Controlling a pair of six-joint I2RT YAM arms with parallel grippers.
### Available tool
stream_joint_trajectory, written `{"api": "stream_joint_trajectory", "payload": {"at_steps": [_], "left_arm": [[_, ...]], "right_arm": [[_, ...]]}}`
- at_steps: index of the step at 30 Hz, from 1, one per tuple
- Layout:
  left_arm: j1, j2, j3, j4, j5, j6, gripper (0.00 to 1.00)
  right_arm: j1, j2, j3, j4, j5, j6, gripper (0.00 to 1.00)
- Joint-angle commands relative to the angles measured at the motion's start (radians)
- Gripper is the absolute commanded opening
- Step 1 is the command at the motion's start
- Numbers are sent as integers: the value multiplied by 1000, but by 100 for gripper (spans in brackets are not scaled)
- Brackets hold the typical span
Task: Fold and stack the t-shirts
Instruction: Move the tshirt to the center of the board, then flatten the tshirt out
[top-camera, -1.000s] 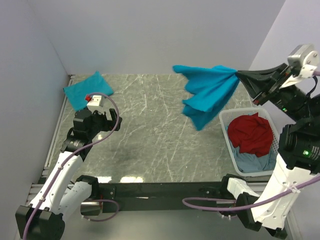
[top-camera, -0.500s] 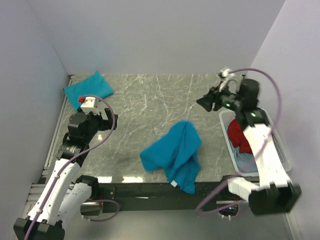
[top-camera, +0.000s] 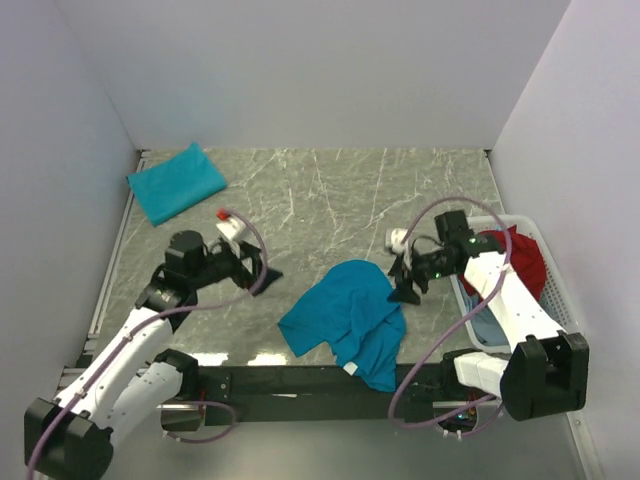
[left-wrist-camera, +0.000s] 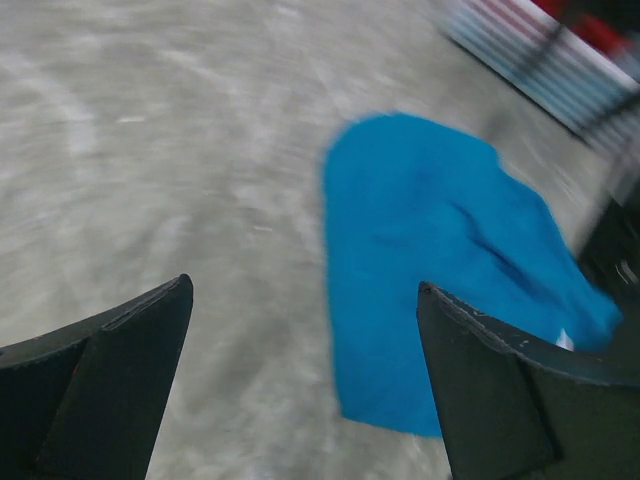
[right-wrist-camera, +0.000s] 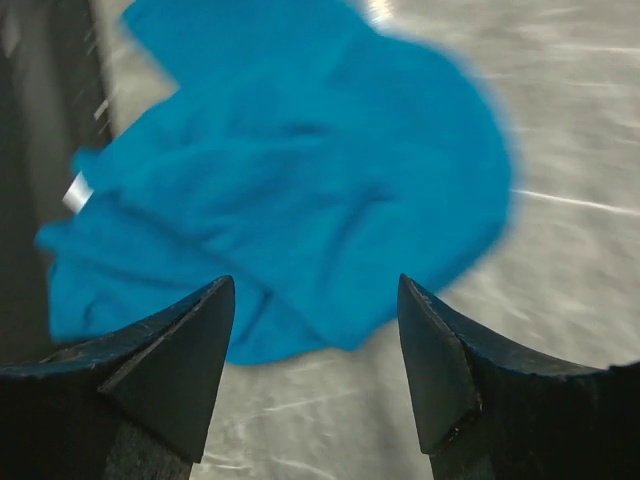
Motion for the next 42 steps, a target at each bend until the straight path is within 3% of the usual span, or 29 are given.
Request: {"api": "stream_joint_trajectory", "payload": {"at_steps": [1,5,7,11,14,20,25,28,37,40,41,42], "left_arm": [[-123,-42,-54,102,165,150,99],[-332,-45,-83,89,58,242,100],[-418,10,-63,15,-18,279,100],[-706,149,-8,-31,-205,320,98],[-832,250,32,10,-314,323,95],[-972,433,129,135,-412,274,85],[-1015,597,190,168,-521,237,76],[-1021,643,207,199,-509,211,73],[-1040,757,239,265,-538,70,52],[-1040,763,212,297,-540,38,34],[-1038,754,192,306,-540,33,18],[-1038,746,181,317,-540,27,10]], "right_arm": [[69,-46,-99,-57,-3,-243,73],[93,-89,-144,55,75,-180,73],[93,-96,-167,87,71,-175,72],[95,-119,-190,141,77,-124,72],[93,-148,-197,137,100,-97,72],[90,-171,-214,92,107,-137,71],[89,-168,-224,89,130,-150,71],[87,-169,-225,84,126,-155,71],[70,-178,-234,52,95,-212,71],[69,-180,-237,41,86,-232,71],[67,-178,-239,38,84,-242,71],[69,-177,-236,29,81,-247,71]]}}
